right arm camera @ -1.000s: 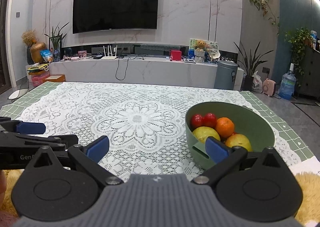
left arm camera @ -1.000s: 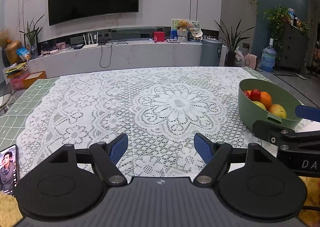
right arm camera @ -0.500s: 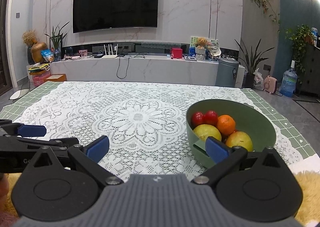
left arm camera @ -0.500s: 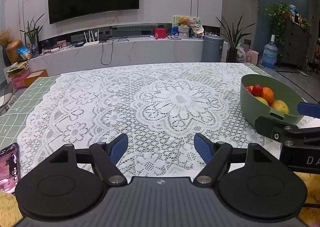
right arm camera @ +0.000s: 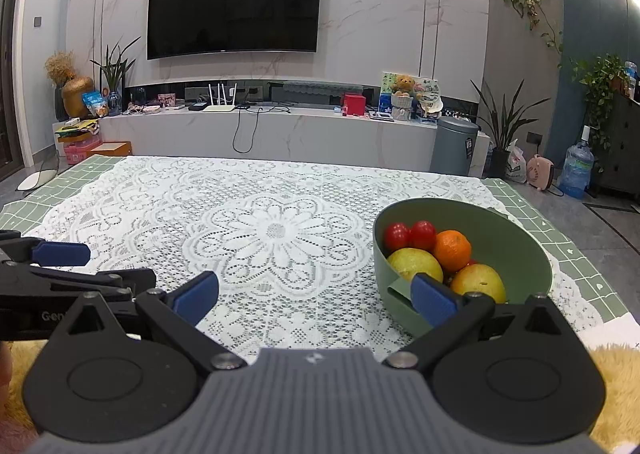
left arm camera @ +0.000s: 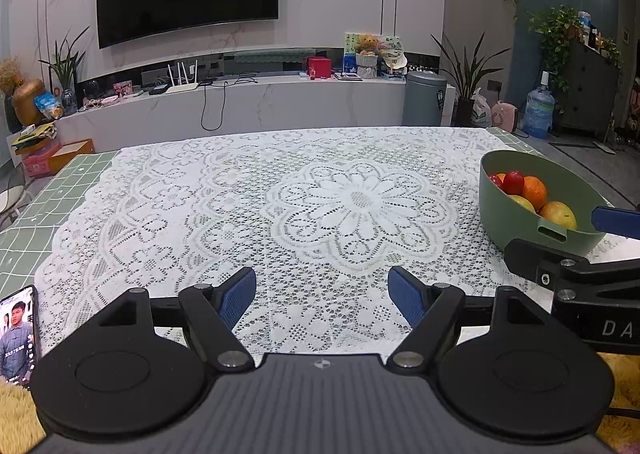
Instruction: Organize fruits
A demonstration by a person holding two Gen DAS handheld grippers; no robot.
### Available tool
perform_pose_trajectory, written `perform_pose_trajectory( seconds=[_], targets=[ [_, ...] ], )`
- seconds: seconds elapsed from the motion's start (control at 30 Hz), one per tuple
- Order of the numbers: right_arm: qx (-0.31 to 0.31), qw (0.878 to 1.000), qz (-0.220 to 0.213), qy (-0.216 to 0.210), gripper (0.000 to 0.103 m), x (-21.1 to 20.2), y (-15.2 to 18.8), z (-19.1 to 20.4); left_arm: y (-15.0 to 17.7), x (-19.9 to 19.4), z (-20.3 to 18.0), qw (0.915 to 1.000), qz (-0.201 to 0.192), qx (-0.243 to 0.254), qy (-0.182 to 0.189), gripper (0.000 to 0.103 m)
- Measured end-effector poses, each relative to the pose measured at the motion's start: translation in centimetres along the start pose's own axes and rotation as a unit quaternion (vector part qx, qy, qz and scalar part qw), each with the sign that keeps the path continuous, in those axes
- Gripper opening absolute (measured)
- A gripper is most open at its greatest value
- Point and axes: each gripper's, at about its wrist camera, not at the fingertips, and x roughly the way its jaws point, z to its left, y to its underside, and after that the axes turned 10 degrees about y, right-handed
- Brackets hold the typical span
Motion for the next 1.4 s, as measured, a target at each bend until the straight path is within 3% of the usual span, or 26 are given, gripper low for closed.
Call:
perform_pose_trajectory(
  seconds=[1.4],
  targets=[
    [-0.007,1.0,-0.001,0.006,0.099,-0.2,-0.15,0.1,-0.08,-0.53,-0.29,1.0,-0.005,0.004,0.005,0.088]
  ],
)
